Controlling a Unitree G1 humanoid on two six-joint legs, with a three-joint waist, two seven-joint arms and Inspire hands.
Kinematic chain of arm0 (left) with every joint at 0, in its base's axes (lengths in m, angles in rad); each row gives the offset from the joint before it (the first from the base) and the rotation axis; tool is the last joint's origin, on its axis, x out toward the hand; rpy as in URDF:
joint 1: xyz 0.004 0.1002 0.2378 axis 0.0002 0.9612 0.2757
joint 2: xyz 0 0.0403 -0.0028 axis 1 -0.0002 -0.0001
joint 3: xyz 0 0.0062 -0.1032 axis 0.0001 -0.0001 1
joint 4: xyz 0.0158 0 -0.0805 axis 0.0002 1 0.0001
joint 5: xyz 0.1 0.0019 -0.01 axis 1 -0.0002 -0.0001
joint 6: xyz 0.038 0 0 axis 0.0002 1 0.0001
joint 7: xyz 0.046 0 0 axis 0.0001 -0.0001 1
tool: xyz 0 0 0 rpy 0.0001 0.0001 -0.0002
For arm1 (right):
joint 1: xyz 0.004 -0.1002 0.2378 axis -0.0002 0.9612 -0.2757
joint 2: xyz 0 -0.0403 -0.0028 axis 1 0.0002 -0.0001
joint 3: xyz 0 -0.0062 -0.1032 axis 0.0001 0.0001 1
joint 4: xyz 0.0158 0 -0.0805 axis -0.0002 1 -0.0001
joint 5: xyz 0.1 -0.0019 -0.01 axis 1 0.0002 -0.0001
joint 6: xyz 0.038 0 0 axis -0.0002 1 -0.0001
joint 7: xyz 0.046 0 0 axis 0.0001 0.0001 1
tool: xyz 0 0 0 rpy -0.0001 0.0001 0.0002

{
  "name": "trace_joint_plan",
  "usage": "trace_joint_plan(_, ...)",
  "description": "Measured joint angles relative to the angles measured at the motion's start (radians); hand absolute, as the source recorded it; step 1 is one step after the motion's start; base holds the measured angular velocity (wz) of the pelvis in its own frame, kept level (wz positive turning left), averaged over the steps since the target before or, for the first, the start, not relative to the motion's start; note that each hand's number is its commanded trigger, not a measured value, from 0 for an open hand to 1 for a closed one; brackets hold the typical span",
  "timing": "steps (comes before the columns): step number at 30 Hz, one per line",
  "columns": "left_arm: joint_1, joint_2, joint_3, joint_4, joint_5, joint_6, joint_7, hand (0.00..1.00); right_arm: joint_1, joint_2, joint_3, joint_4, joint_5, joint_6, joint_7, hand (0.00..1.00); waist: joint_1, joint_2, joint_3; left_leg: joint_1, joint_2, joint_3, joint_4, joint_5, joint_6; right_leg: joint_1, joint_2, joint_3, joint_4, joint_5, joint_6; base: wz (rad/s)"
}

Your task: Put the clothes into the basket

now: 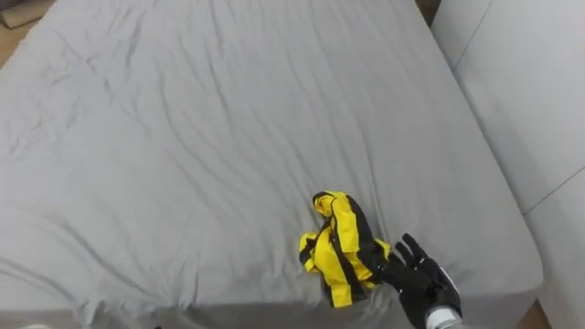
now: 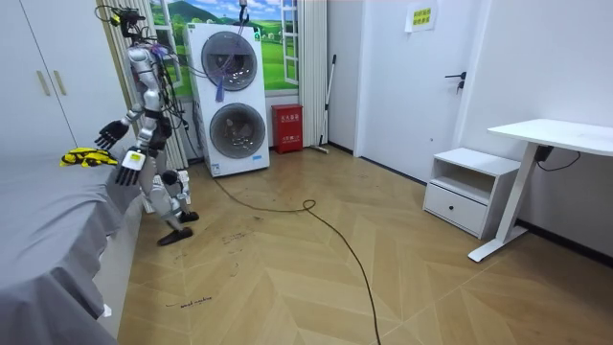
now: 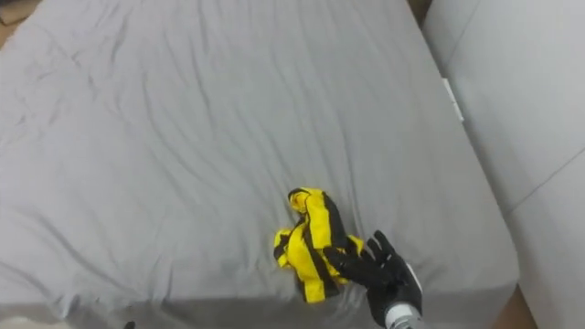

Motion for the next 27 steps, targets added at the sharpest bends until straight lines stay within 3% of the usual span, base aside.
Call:
trace_joint_plan(3,0.003,0.001,-0.003,0.004,-0.002,-0.001,0.0,0.0,-0.007,-0.005,0.001,-0.015,-0.017,-0.019,-0.017,0.0,-0.003,-0.01,-0.0042,0.038,-0.039,0.006,-0.06,0.013,0.011,0.01,-0.029,0.001,-0.014,-0.005,0.016,-0.08)
trace_joint_plan(7,0.009,0.007,0.002,0.004,0.001,0.0,0.0,0.0,-0.007,-0.004,0.008,-0.066,-0.021,-0.022,-0.032,0.0,-0.003,-0.015,0.0043,0.044,-0.066,0.005,-0.107,0.027,0.019,-0.004,-0.046,-0.005,-0.015,-0.009,0.025,0.04)
trace_joint_plan(10,0.007,0.012,0.014,0.013,0.002,0.005,-0.003,0.0,-0.009,-0.003,0.008,-0.084,-0.028,-0.022,-0.039,0.0,0.002,-0.024,0.0109,0.034,-0.069,0.001,-0.111,0.027,0.019,-0.011,-0.048,-0.014,-0.015,-0.009,0.026,0.07)
trace_joint_plan(19,-0.028,0.034,0.029,0.03,0.021,0.032,-0.007,0.0,-0.066,-0.011,0.056,-0.133,-0.06,-0.032,-0.032,0.0,0.013,-0.037,0.0091,-0.036,-0.069,0.004,-0.104,0.028,0.021,-0.079,-0.049,-0.011,-0.014,-0.008,0.028,-0.03)
trace_joint_plan(24,-0.062,0.035,0.028,0.059,0.019,0.053,-0.006,0.0,-0.1,-0.008,0.095,-0.059,-0.072,-0.032,-0.037,0.0,0.015,-0.041,0.0108,-0.063,-0.071,-0.001,-0.1,0.032,0.024,-0.098,-0.052,-0.024,-0.012,-0.008,0.028,0.05)
trace_joint_plan(27,-0.088,0.035,0.027,0.086,0.016,0.056,-0.003,0.0,-0.158,-0.008,0.102,0.054,-0.094,-0.041,-0.047,0.0,0.016,-0.048,0.0159,-0.074,-0.071,-0.003,-0.093,0.032,0.025,-0.102,-0.053,-0.038,-0.013,-0.008,0.028,0.04)
